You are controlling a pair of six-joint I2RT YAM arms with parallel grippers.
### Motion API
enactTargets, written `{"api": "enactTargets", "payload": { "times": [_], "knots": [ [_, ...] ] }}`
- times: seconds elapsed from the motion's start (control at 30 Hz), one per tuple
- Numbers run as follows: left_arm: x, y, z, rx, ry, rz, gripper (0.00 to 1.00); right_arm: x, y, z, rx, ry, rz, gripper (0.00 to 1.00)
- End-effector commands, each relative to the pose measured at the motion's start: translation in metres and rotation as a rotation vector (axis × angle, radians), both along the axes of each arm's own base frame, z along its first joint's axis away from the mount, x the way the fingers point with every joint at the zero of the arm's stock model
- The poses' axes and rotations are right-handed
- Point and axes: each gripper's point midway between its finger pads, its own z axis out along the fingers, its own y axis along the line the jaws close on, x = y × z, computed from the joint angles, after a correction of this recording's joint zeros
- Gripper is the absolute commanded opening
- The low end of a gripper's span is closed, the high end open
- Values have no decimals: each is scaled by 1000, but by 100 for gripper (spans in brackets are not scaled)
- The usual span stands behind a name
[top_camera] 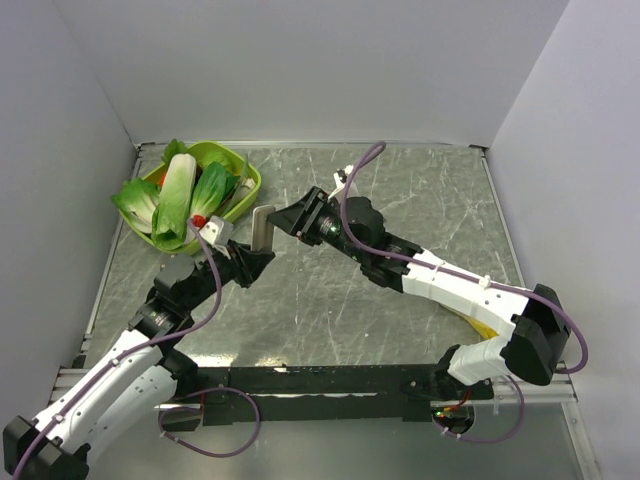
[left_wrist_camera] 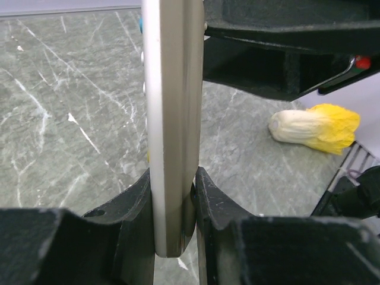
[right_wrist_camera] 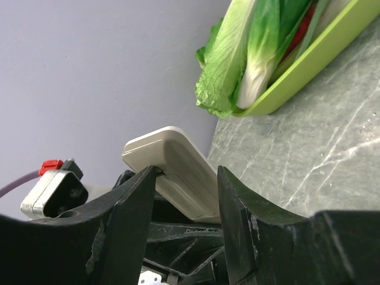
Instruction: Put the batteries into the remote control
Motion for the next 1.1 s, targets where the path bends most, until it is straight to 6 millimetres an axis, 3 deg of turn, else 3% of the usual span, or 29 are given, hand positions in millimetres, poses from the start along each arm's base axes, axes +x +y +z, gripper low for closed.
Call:
{"api": "enactTargets", "payload": {
  "times": [0.0, 0.17, 0.5, 0.63, 0.93, 1.0, 1.03, 1.07],
  "knots": [
    [-9, -14, 32, 22, -146, -67, 2, 9, -3, 6, -28, 44, -27, 52],
    [-13, -23, 32, 131, -206, -83, 2, 13, -9, 12, -37, 115, 0, 52],
    [-24, -46, 37, 235, -306, -145, 2, -3, 10, -19, -94, 285, 161, 50],
    [-19, -45, 40, 276, -344, -124, 2, -14, 17, -36, -95, 359, 194, 48],
    [-4, -30, 33, 281, -303, 2, 2, -18, 5, -66, -120, 385, 155, 44],
    [0, -28, 25, 295, -261, 24, 2, -12, 2, -43, -83, 241, 159, 45],
    [1, -27, 23, 276, -230, 39, 2, -9, -4, -47, -94, 201, 137, 46],
    [1, -26, 22, 268, -223, 45, 2, -9, -9, -28, -67, 115, 133, 49]
  ]
}}
